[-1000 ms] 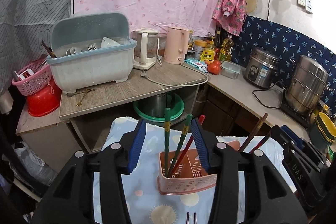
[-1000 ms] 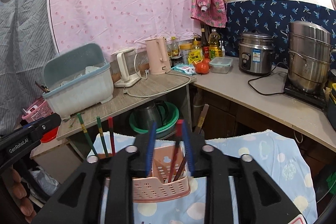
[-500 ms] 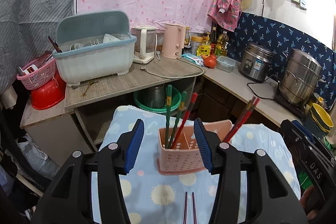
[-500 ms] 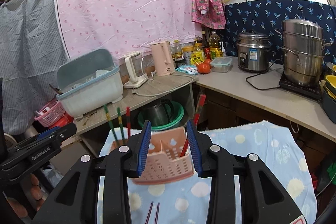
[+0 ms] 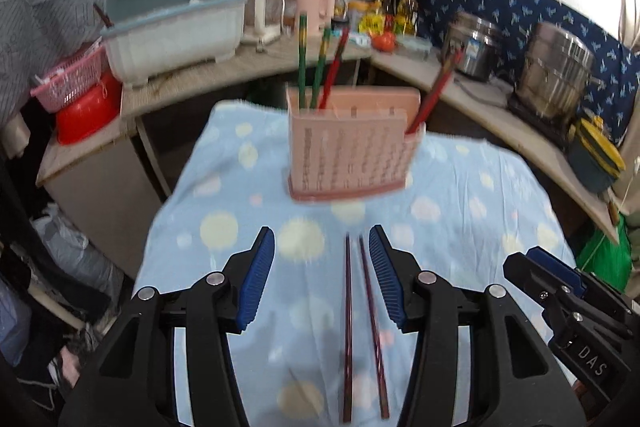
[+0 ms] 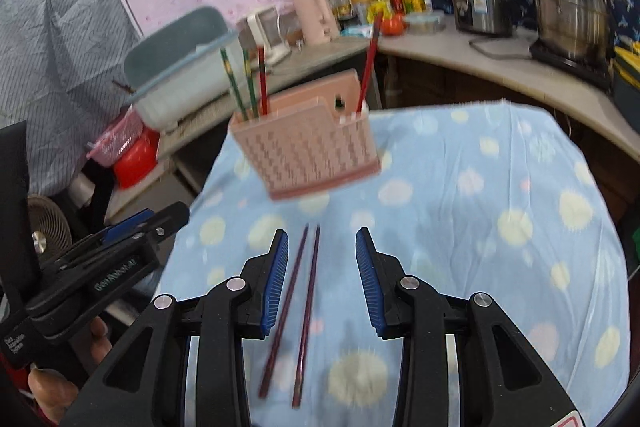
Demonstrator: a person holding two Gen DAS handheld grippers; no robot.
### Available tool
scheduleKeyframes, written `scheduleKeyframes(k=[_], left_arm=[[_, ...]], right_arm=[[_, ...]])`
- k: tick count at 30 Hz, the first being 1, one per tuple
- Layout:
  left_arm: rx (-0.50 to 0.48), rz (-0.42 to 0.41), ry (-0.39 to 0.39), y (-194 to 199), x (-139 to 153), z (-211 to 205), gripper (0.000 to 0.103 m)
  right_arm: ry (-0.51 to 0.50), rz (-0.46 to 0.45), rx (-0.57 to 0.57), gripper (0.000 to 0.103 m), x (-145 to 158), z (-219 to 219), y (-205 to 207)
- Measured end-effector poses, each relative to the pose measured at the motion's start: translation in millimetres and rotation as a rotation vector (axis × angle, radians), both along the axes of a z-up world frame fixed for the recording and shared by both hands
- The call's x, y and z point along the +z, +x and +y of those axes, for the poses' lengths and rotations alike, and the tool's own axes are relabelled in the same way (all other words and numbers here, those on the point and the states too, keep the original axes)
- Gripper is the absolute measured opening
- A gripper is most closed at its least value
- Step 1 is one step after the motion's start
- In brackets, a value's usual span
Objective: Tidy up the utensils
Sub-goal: 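Withdraw both tools toward the last dark red chopstick pair, then close right tool on one dark red chopstick while left tool closes on the other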
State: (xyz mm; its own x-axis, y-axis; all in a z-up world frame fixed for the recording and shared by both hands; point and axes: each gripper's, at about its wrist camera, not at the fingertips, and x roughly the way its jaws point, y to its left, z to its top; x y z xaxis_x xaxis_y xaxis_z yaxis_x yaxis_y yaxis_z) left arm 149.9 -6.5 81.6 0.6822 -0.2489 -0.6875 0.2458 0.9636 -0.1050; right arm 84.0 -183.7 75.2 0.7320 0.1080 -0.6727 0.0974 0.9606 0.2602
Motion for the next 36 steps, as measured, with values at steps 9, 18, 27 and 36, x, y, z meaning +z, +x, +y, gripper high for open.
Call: scheduleKeyframes(k=[9,18,27,36], left_arm=[[-0.034,0.172,0.078,-49,-87,-2,0.046],[-0.032,0.227,0.115,-76,-126,6,0.039],[-0.01,0.242,0.11,-76,-132,17,0.039],[0.002,0.248,0.102,-74,-133,21,0.039]], right_arm=[[-0.045,0.176,0.065,0.035,-75,30,-42],[-0.083,0.238,0.1,0.035,-108,52,-52],[-0.1,0.251,0.12,0.035,-117,62,-43],[-0.113,0.267,0.142,0.025,-125,71,-37]])
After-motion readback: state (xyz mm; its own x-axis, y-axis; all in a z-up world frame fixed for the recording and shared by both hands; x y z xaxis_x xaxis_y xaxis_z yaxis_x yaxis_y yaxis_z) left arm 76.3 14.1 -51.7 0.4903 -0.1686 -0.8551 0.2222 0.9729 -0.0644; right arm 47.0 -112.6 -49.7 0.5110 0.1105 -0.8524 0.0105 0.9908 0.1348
